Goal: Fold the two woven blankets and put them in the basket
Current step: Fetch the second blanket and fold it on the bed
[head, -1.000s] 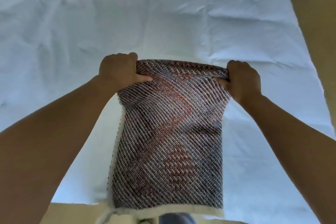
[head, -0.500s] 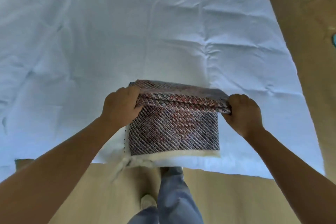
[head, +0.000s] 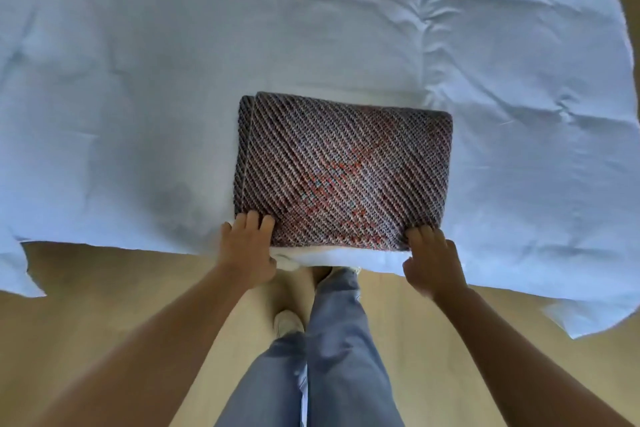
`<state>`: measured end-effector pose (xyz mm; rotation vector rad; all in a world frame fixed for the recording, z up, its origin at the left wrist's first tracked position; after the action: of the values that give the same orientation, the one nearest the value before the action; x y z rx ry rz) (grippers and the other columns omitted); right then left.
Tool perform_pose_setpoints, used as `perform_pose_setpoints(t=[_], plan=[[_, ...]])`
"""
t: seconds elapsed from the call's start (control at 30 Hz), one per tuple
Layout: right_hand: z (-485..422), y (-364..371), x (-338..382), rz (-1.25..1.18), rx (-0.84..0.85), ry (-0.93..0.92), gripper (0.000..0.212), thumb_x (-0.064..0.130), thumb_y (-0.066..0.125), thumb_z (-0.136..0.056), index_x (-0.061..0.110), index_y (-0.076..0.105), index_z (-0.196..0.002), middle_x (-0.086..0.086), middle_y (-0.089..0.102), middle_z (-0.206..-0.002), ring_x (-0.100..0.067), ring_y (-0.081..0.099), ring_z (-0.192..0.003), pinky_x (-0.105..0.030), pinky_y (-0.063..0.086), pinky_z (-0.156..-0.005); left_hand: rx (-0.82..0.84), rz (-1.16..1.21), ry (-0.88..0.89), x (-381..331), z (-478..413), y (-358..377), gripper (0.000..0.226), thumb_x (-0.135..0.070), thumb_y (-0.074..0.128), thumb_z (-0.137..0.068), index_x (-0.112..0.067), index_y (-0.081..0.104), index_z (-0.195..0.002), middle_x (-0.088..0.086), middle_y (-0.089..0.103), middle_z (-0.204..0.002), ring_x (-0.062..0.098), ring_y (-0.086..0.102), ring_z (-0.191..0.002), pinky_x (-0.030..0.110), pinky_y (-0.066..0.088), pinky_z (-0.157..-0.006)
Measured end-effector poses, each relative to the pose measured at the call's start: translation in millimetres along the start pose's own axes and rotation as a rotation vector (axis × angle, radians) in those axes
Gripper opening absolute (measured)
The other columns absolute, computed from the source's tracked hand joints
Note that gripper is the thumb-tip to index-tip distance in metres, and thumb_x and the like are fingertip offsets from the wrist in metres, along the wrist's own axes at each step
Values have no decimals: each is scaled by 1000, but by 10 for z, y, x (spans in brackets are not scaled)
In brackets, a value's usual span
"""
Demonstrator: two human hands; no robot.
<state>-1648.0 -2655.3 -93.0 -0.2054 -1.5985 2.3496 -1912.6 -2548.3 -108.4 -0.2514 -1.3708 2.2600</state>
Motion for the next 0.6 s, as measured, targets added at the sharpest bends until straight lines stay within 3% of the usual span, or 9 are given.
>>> perform_pose_setpoints(t=[0.07, 0.13, 0.2, 0.23, 0.3, 0.4, 0.5, 0.6], plan=[[-33, -172, 81, -76, -70, -47, 24, 16, 47, -64, 2, 58, -80, -17, 59, -81, -37, 59, -78, -39, 45, -64, -41, 85, -22, -38, -70, -176, 52, -50, 46, -71, -15, 49, -109, 6, 55, -107, 27, 51, -99, 37, 37, -80], [-102, -452, 213, -173, -219, -125, 30, 22, 37, -64, 1, 58, -73, -18, 58, -72, -37, 58, -68, -39, 47, -59, -229, 202, 28, -129, -187, -509, 45, -44, 36, -68, -11, 57, -91, 6, 62, -90, 27, 56, -85, 35, 38, -73], [-241, -665, 361, -273, -311, -155, 35, 20, 40, -72, -3, 62, -86, -22, 61, -86, -40, 59, -79, -44, 51, -71, -390, 287, 119, -267, -294, -818, 44, -38, 35, -75, -9, 59, -99, 8, 61, -96, 28, 56, -90, 37, 40, -76], [-351, -729, 444, -308, -323, -158, 35, 18, 43, -78, -4, 62, -99, -25, 62, -100, -42, 59, -92, -48, 50, -81, -416, 311, 147, -352, -386, -922, 43, -34, 38, -82, -10, 56, -113, 10, 59, -111, 28, 54, -104, 40, 39, -85], [-628, -779, 615, -353, -290, -171, 41, 20, 46, -91, -1, 50, -126, -23, 49, -133, -40, 43, -125, -50, 33, -106, -409, 347, 160, -510, -615, -1036, 49, -30, 36, -92, -12, 36, -138, 8, 40, -143, 25, 31, -134, 43, 23, -108], [-1072, -789, 835, -280, -250, -224, 55, 35, 25, -97, 9, 21, -145, -11, 18, -155, -23, 3, -144, -36, -1, -115, -370, 316, 130, -643, -982, -1085, 57, -34, 22, -98, -15, 4, -148, 2, 3, -157, 17, -6, -143, 39, -8, -112], [-1492, -626, 842, -159, -182, -252, 57, 44, 10, -96, 18, -2, -146, -4, 0, -157, -14, -16, -138, -34, -15, -112, -330, 330, 58, -557, -1331, -946, 60, -41, 18, -97, -17, -4, -147, 1, -4, -157, 14, -13, -141, 37, -15, -110], [-1721, -395, 786, -61, -172, -270, 56, 49, 7, -94, 24, -8, -142, -1, -6, -153, -15, -14, -139, -34, -19, -110, -349, 380, -50, -370, -1539, -748, 67, -50, 17, -92, -16, 1, -148, 5, 2, -157, 18, -4, -143, 35, -13, -110]])
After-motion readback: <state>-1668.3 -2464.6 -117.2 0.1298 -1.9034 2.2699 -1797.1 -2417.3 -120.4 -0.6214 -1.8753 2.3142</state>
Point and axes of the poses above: each hand's wrist, its own z-axis away from the middle knuckle, its own y-axis out of the palm, x = y × z, the point moved 7 cm from there along -z, towards the middle knuckle
